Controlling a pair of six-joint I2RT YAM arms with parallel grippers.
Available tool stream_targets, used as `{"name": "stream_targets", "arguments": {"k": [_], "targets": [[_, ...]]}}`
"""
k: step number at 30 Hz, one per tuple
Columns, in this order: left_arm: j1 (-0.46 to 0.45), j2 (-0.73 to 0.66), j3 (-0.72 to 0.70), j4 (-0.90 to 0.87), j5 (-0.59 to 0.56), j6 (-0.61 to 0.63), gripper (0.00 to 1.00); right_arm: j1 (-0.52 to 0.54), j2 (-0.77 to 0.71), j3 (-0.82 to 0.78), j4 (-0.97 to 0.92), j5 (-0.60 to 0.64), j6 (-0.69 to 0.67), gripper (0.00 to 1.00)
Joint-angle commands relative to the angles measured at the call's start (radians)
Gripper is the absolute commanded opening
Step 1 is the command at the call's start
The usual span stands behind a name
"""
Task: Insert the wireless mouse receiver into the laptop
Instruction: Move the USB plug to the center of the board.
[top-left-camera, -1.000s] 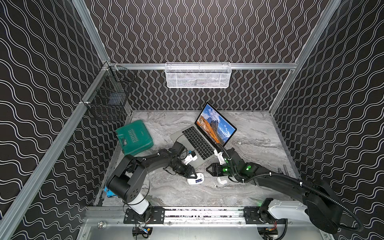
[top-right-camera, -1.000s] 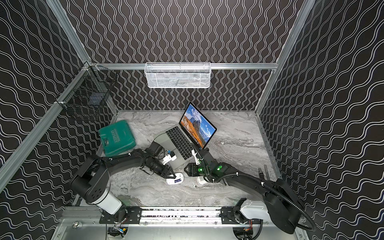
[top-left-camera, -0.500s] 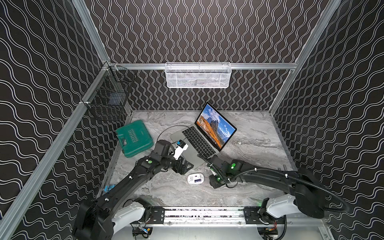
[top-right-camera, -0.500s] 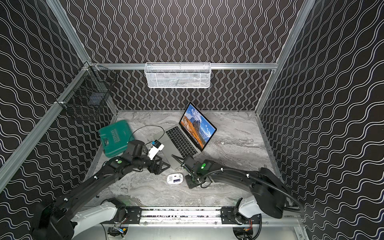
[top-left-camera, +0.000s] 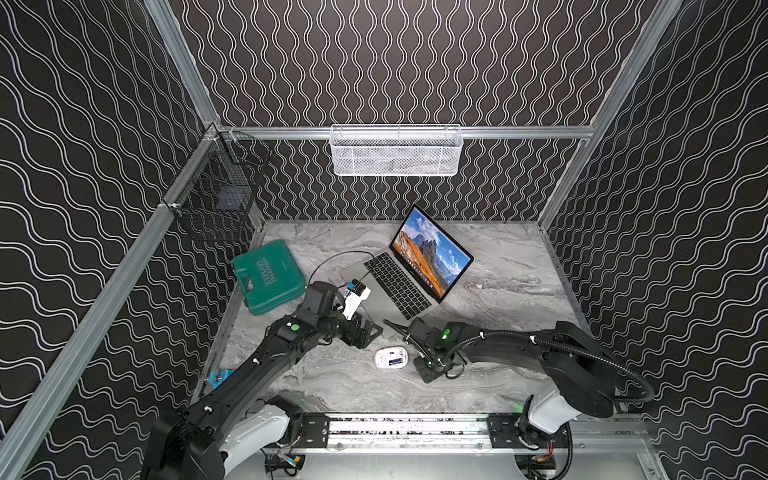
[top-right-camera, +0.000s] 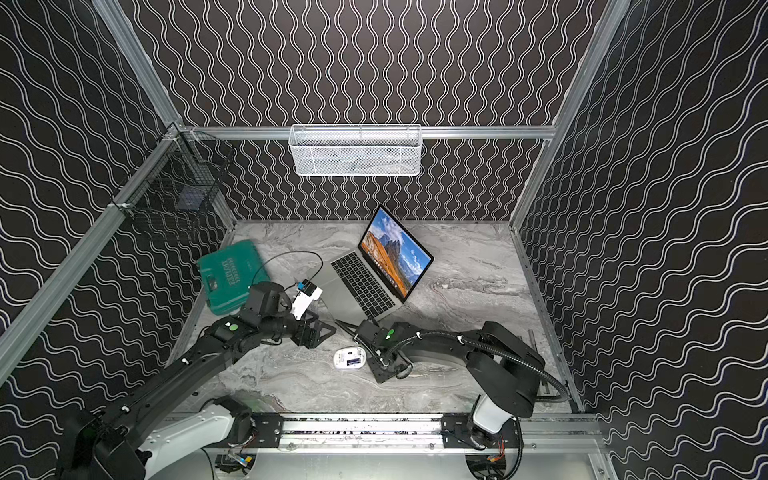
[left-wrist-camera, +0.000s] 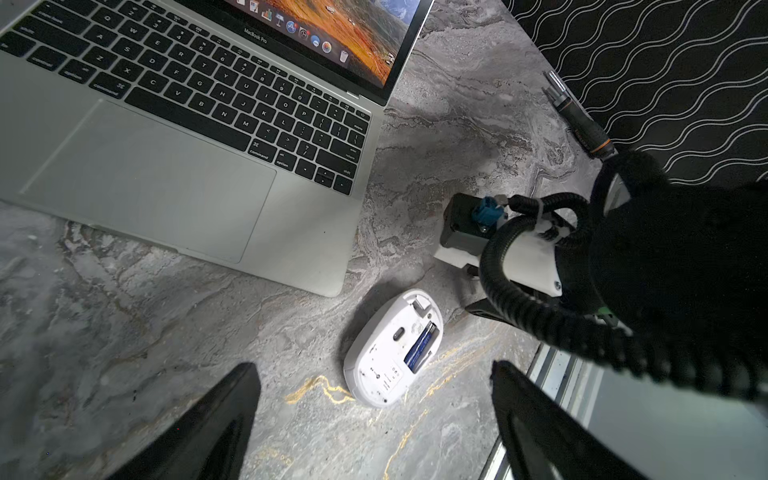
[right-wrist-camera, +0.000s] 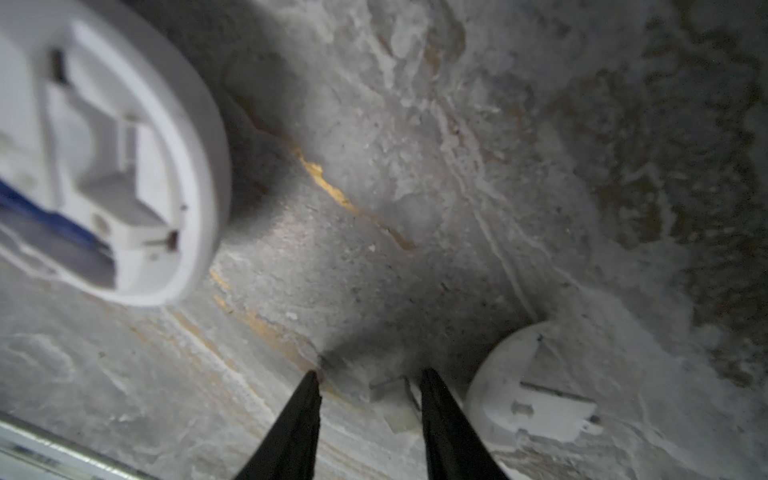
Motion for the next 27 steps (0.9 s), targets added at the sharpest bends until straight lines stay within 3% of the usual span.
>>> {"name": "stream_targets", "arguments": {"k": [1,11,27], "targets": [[0.006,0.006,-0.001,0.019,0.021,-0.009,0.90,0.001,0.003,-0.011,-0.032,0.035,-0.007,0.42],[0.020,0.013,-0.004,0.036,0.050,-0.021,0.90,0.000,0.003,-0.032,-0.062,0.108,0.090,0.37],[0.021,0.012,-0.012,0.053,0.087,-0.039,0.90,-0.038,-0.036,-0.058,-0.185,0.205,0.296,0.37]]}}
